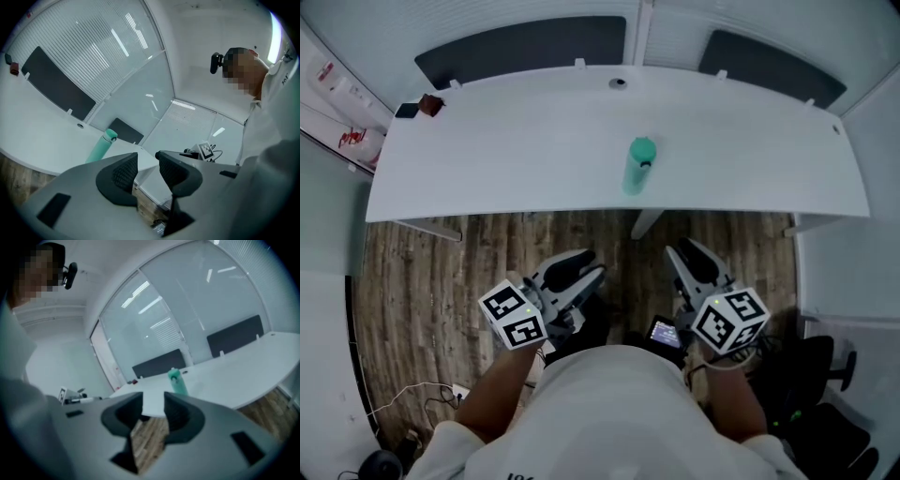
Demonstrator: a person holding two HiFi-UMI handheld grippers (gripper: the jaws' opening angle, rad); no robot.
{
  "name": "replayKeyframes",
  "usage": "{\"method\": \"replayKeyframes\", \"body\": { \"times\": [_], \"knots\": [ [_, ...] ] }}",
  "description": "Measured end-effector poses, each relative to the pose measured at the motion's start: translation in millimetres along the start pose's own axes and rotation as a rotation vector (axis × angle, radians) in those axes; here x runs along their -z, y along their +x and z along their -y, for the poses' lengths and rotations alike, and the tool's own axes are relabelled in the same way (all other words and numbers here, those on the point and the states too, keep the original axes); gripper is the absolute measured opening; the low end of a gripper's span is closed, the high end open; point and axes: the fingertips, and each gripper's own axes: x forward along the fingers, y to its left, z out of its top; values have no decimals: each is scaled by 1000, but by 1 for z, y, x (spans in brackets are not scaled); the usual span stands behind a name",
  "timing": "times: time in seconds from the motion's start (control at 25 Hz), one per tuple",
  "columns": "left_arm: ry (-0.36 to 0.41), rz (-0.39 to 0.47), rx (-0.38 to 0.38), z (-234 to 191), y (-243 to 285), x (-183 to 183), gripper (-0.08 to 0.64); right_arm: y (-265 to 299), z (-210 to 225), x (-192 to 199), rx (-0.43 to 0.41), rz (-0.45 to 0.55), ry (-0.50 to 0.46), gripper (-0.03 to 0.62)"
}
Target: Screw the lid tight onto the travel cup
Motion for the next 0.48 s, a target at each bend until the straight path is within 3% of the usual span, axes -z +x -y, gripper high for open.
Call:
{"method": "replayKeyframes", "body": {
  "times": [0.48],
  "knots": [
    [-12,-62,47,-44,20,-16,156,35,19,-13,75,11,24,132]
  ]
}}
